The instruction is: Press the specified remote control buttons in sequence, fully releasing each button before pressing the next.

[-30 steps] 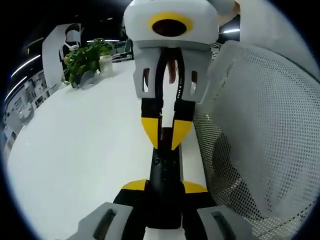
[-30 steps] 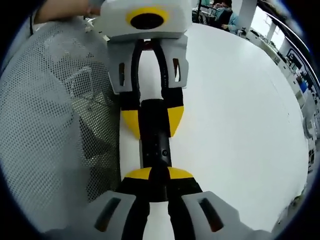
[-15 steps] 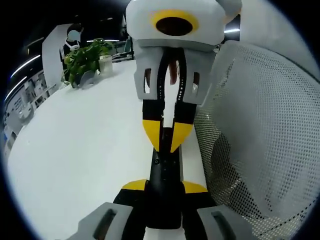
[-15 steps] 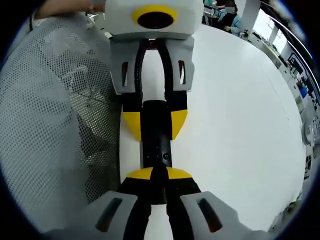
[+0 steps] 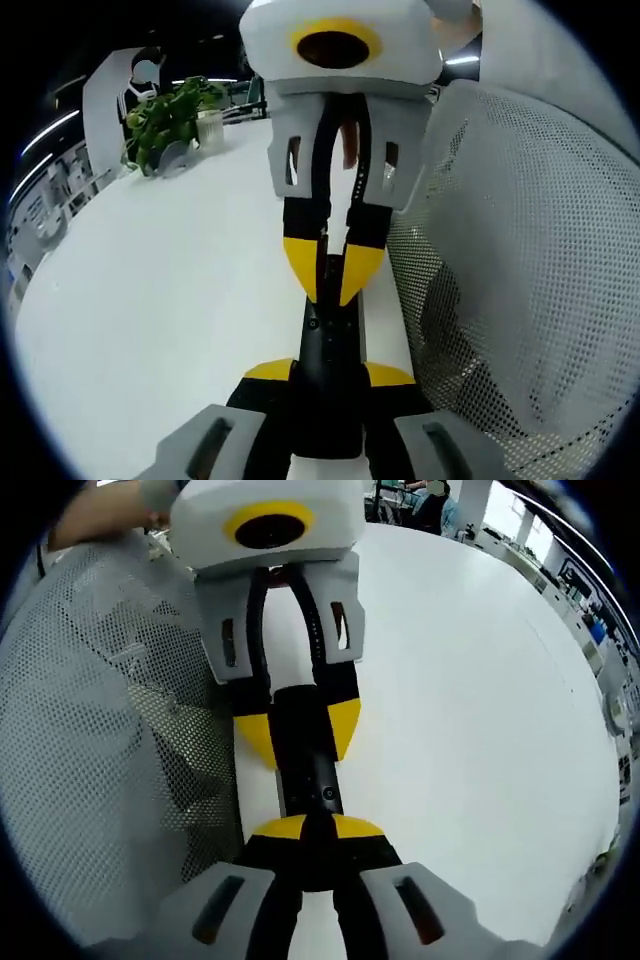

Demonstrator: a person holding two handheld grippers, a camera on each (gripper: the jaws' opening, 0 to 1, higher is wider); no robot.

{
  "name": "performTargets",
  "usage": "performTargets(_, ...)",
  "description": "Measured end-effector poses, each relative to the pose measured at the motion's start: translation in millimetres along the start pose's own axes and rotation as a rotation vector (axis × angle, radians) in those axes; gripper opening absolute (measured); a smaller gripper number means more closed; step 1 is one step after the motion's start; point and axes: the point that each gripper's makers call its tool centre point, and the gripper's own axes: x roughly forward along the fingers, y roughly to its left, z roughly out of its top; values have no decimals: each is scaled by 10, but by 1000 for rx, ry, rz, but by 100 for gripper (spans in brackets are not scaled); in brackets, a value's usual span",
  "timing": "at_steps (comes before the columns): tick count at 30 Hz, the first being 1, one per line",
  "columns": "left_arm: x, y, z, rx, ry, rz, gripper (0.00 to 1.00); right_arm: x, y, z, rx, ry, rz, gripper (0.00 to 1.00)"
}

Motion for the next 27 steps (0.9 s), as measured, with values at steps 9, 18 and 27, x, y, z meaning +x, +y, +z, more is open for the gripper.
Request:
performTargets(9, 4, 6, -2, -1, -2, -2, 24, 19, 21, 1, -110, 32, -18, 3)
performTargets(18, 6, 11, 3, -7, -7, -4, 24, 8, 13, -9, -46, 4, -7, 3)
performTargets(27, 1, 8, 8, -12, -10, -12, 24, 5, 14, 4, -53, -15, -40, 1)
